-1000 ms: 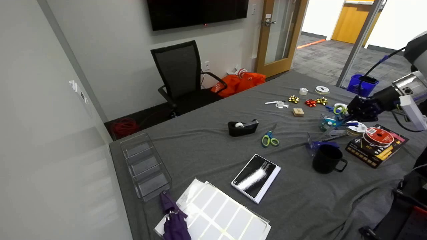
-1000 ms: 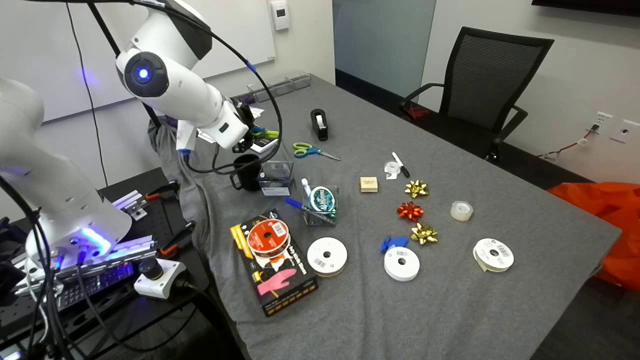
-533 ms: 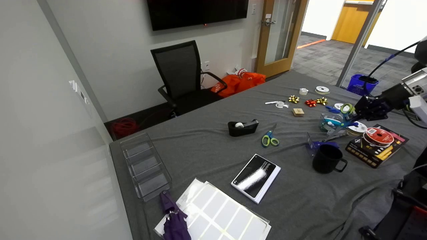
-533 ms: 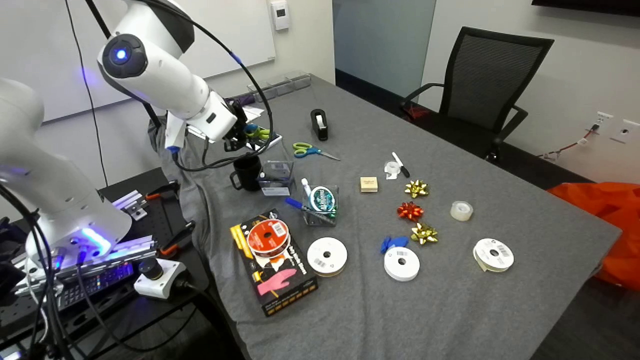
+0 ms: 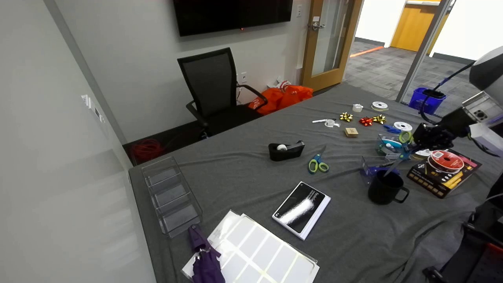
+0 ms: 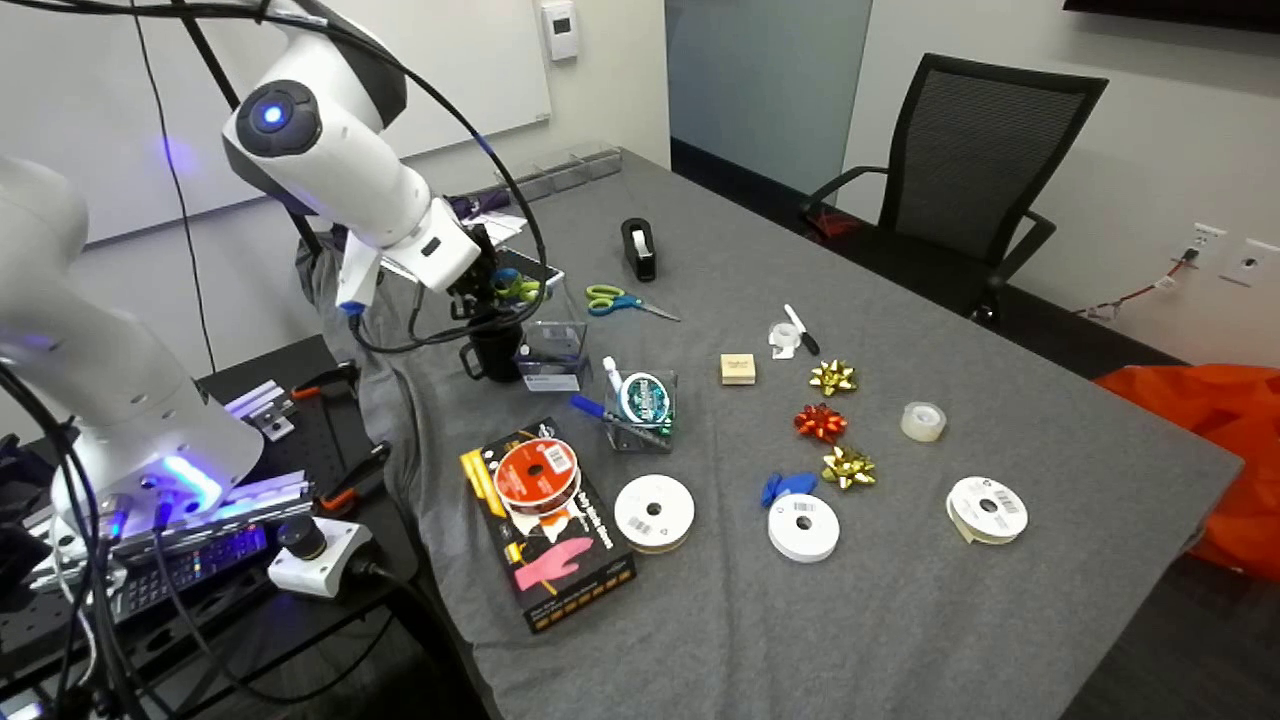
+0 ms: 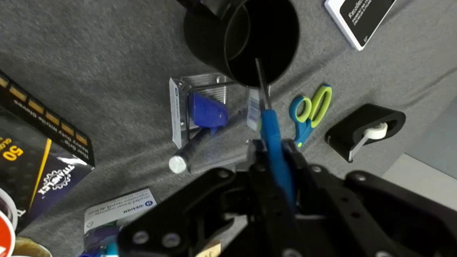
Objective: Move the scissors from the bowl to the cup
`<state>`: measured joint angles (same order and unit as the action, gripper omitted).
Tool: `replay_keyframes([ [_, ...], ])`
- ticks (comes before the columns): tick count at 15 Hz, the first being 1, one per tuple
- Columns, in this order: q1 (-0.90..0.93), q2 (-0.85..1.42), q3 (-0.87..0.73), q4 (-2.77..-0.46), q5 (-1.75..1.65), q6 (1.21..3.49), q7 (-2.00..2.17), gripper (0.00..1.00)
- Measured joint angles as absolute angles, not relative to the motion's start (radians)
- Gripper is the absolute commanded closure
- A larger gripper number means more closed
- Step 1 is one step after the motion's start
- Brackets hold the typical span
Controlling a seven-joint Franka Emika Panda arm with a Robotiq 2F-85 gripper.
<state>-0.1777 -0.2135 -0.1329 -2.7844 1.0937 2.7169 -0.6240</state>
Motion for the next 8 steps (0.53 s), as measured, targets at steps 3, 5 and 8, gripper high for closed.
replay_keyframes([
  [3,-0.178,-0.175,-0.126,-2.784,1.062,2.704,-0.584,0.96],
  [5,-0.177,-0.154,-0.114,-2.784,1.062,2.726,-0.567,0.96],
  [8,-0.171,-0.124,-0.093,-2.784,1.069,2.767,-0.556,0.96],
])
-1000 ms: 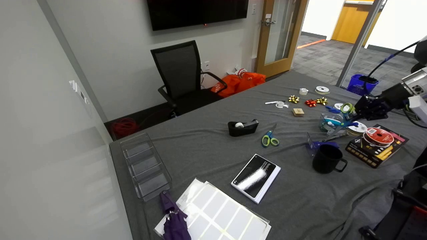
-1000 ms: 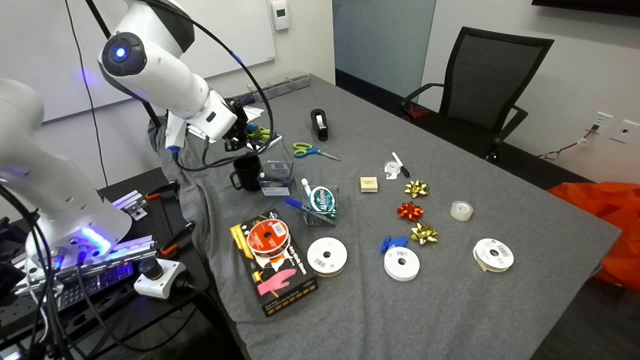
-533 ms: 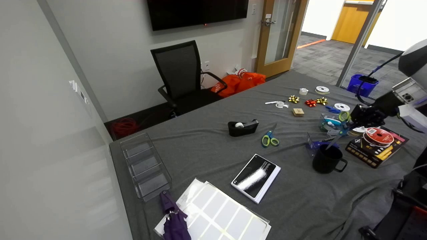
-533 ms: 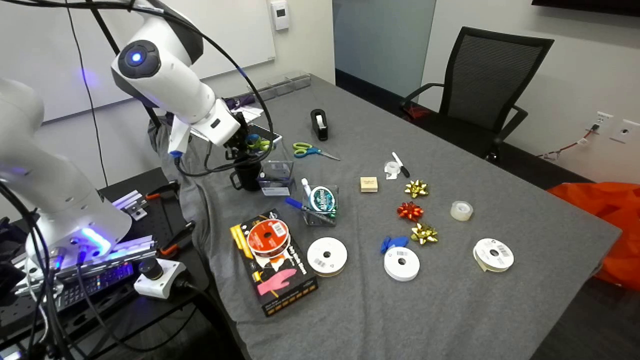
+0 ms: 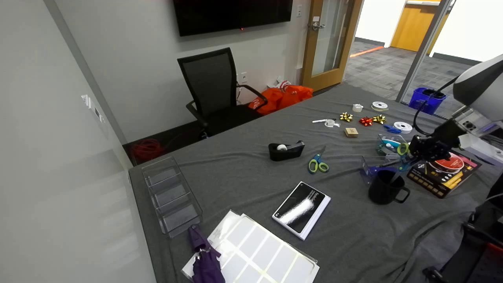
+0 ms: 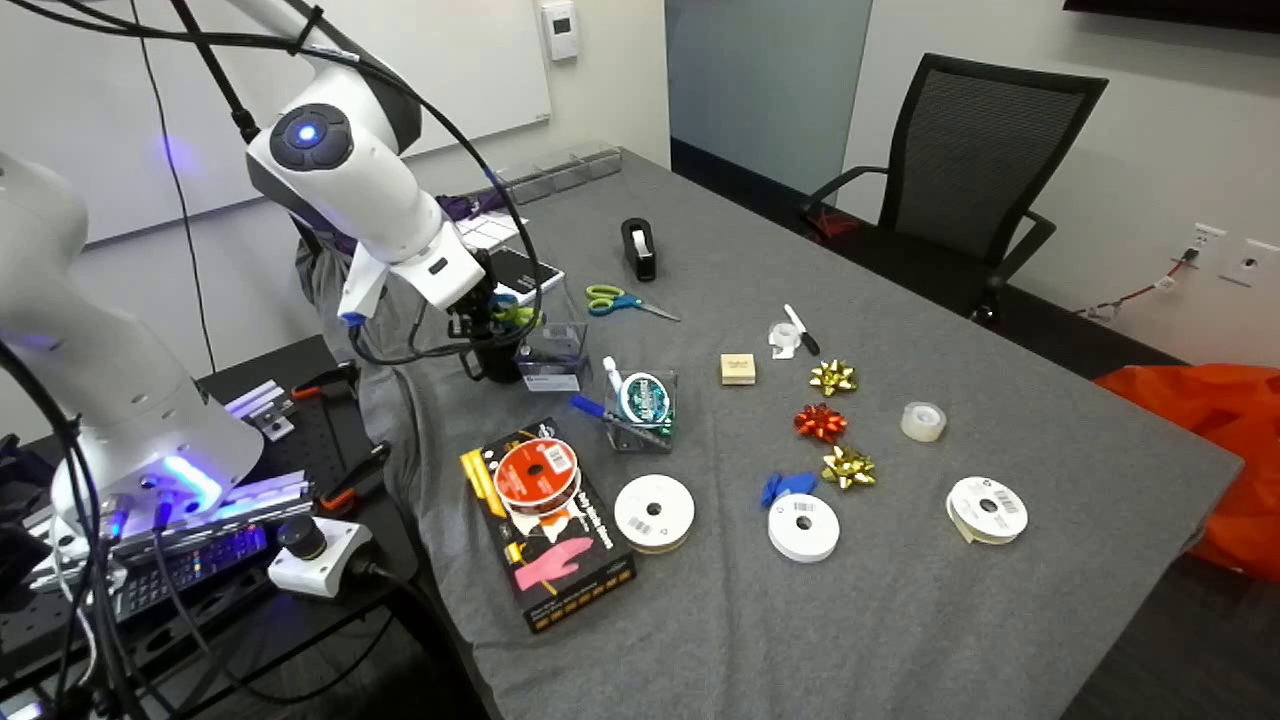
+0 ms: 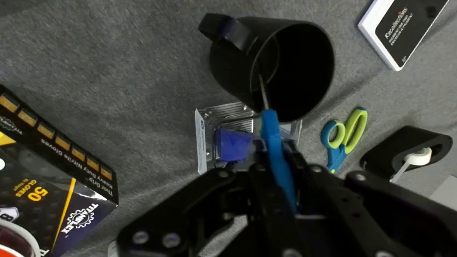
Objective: Move the scissors from the bowl to the cup
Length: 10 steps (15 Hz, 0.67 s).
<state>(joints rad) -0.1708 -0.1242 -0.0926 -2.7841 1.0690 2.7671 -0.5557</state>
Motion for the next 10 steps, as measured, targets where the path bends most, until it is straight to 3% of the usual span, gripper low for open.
replay_keyframes([
  [7,-0.162,-0.100,-0.089,-2.782,1.108,2.690,-0.561,0.96],
  [8,-0.162,-0.100,-0.091,-2.782,1.117,2.686,-0.565,0.60],
  [10,-0.162,-0.100,-0.091,-2.782,1.134,2.686,-0.573,0.53],
])
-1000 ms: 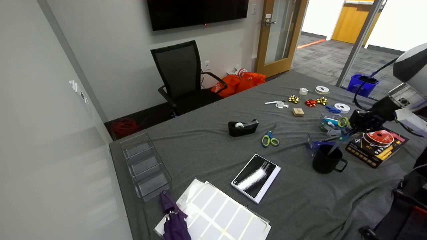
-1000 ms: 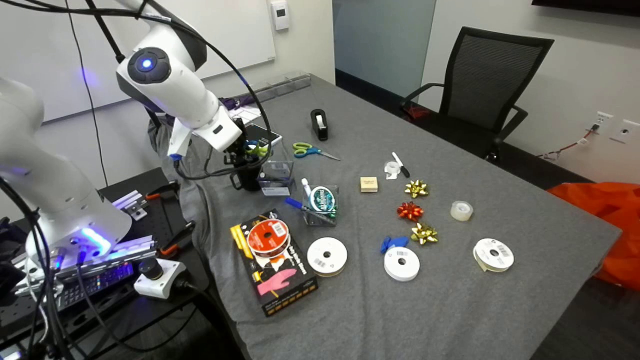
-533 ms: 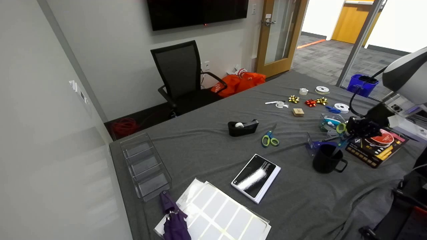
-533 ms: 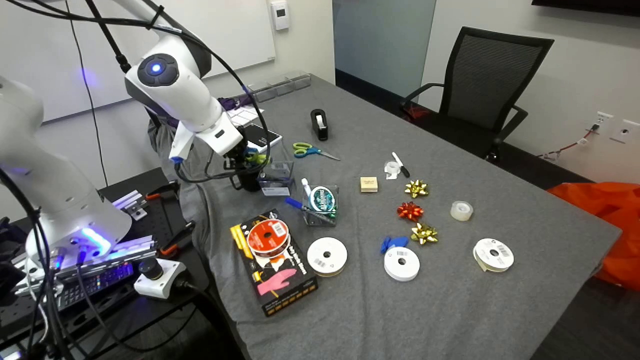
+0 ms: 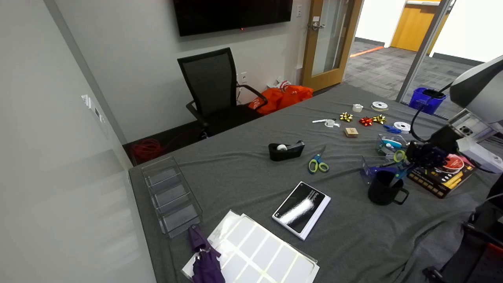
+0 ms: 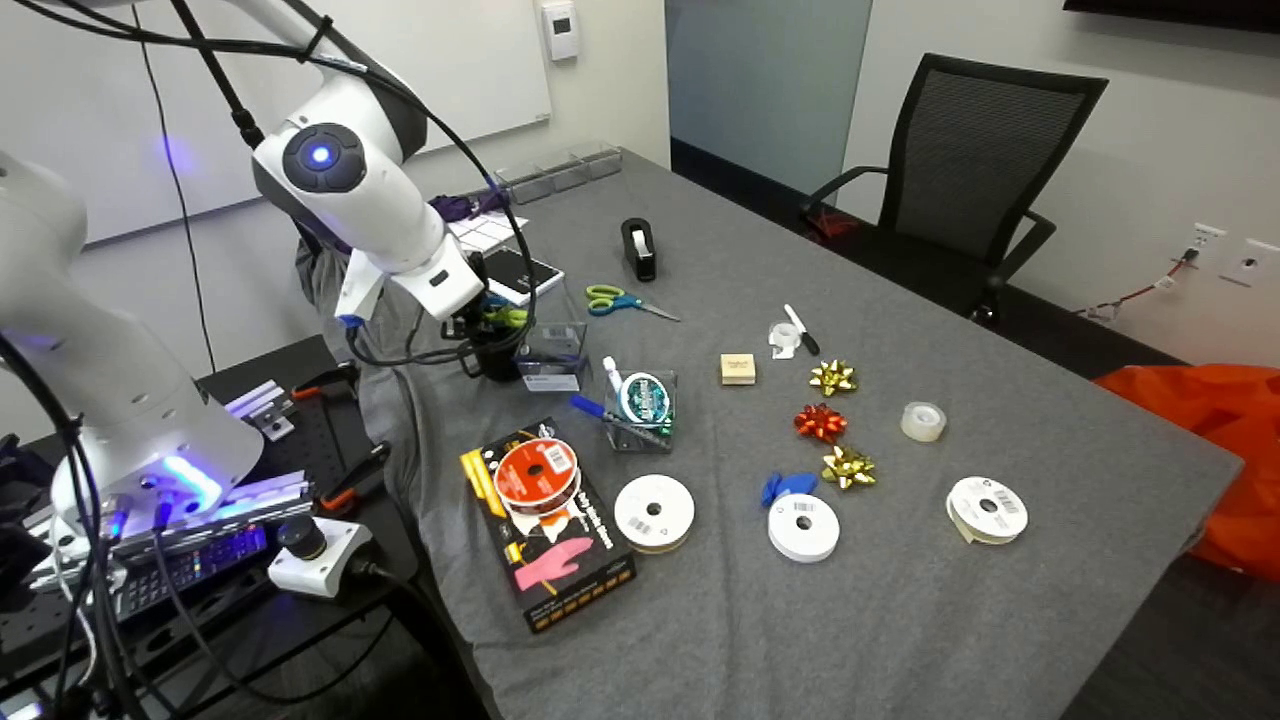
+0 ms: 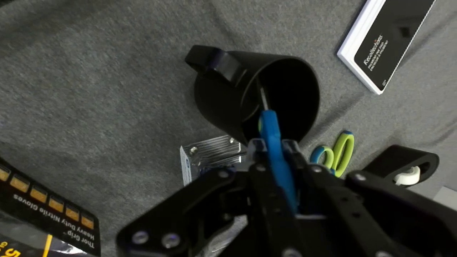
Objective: Move the scissors from the bowl to the cup
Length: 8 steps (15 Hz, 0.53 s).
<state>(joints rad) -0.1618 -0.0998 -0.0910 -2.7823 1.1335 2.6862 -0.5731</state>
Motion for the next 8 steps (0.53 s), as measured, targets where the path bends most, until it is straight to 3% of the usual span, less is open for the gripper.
replay_keyframes([
  [6,-0.162,-0.100,-0.091,-2.782,1.141,2.686,-0.574,0.10],
  [8,-0.162,-0.100,-0.091,-2.782,1.141,2.686,-0.574,0.01],
])
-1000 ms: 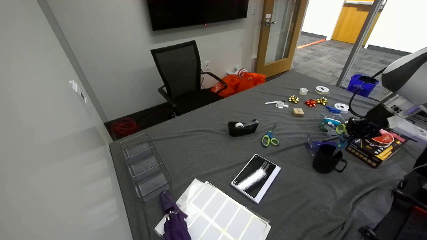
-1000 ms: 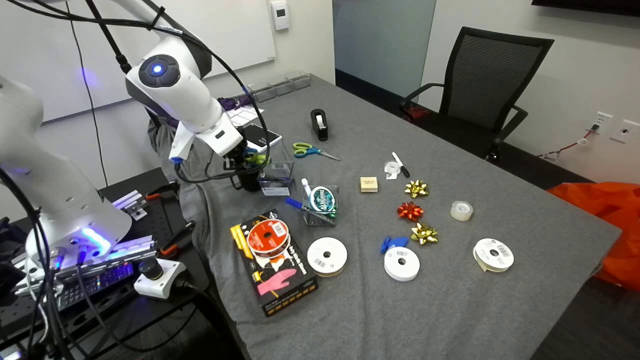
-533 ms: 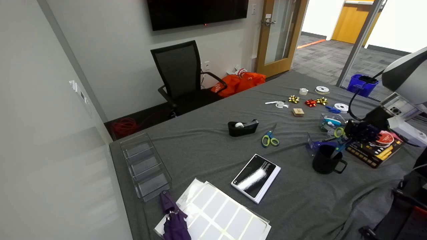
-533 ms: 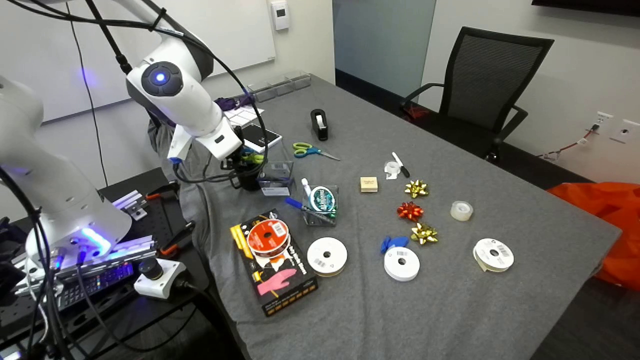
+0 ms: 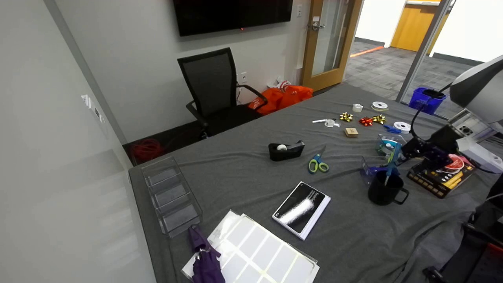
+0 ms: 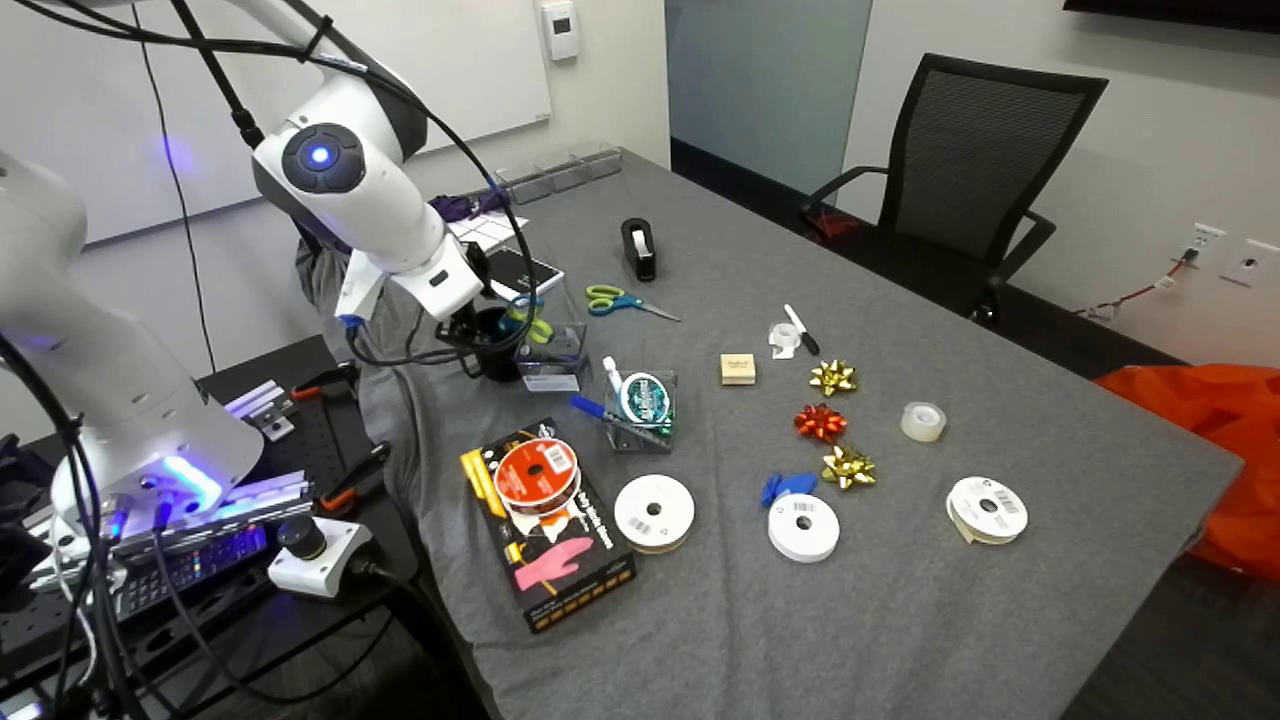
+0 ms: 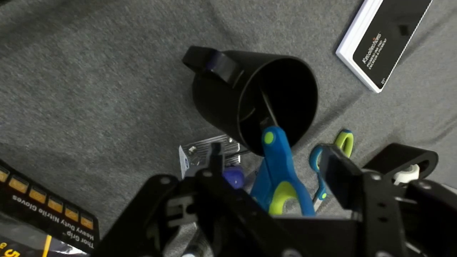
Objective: Move the scissors from the bowl to the cup
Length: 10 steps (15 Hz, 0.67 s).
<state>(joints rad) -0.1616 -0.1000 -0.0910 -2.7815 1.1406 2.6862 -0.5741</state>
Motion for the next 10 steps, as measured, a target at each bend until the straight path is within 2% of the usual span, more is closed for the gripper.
replay_keyframes([
  [6,-0.170,-0.124,-0.123,-2.772,1.158,2.677,-0.679,0.00],
  [10,-0.202,-0.157,-0.168,-2.771,1.043,2.660,-0.697,0.00],
])
